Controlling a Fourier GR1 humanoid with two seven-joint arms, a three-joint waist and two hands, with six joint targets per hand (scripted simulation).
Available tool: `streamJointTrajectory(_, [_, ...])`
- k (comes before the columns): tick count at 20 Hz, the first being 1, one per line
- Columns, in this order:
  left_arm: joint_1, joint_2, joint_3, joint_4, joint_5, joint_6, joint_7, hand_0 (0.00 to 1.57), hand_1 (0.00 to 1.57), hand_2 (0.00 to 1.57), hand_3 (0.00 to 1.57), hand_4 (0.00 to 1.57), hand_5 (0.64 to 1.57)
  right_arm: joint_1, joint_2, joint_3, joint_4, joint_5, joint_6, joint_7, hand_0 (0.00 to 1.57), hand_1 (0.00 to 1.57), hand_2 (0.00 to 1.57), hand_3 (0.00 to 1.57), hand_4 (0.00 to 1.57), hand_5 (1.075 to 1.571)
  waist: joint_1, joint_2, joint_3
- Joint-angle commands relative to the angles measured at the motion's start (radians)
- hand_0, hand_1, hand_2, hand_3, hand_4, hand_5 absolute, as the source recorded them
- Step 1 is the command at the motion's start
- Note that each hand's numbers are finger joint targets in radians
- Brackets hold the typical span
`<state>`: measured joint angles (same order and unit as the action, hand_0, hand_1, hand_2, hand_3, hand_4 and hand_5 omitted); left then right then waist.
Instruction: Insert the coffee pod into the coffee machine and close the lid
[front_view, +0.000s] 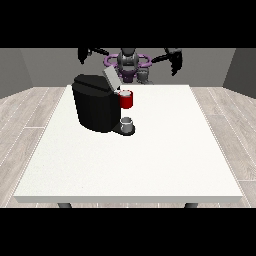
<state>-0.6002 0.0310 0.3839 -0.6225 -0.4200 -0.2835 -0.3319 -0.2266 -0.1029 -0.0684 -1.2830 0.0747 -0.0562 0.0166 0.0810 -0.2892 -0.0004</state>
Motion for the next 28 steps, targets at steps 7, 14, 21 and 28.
streamJointTrajectory(7, [0.121, -0.027, -0.07, -0.188, 0.126, -0.036, 0.108, 0.0, 0.0, 0.0, 0.0, 0.46, 1.571, -0.106, -0.059, -0.034, -0.007, -0.005, 0.021, 0.099, 0.0, 0.0, 0.0, 0.0, 0.0, 1.571, 0.088, 0.0, 0.0006])
streamJointTrajectory(14, [0.153, -0.031, -0.163, -0.329, 0.188, -0.016, 0.079, 0.0, 0.0, 0.0, 0.0, 0.37, 1.571, -0.216, -0.074, -0.145, 0.117, -0.102, 0.028, 0.036, 0.0, 0.0, 0.0, 0.0, 0.08, 1.571, 0.146, 0.15, 0.0008])
streamJointTrajectory(21, [0.274, -0.031, -0.242, -0.517, 0.229, 0.023, 0.153, 0.0, 0.0, 0.0, 0.0, 0.34, 1.571, -0.258, -0.088, -0.153, 0.188, -0.156, 0.085, 0.081, 0.0, 0.0, 0.0, 0.0, 0.15, 1.571, 0.12, 0.17, 0.0006])
streamJointTrajectory(28, [0.306, 0.05, -0.214, -0.621, 0.322, -0.061, 0.201, 0.0, 0.0, 0.0, 0.0, 0.35, 1.571, -0.375, -0.058, -0.087, 0.207, -0.109, 0.037, 0.156, 0.0, 0.0, 0.0, 0.0, 0.0, 1.571, 0.115, 0.214, 0.0003])
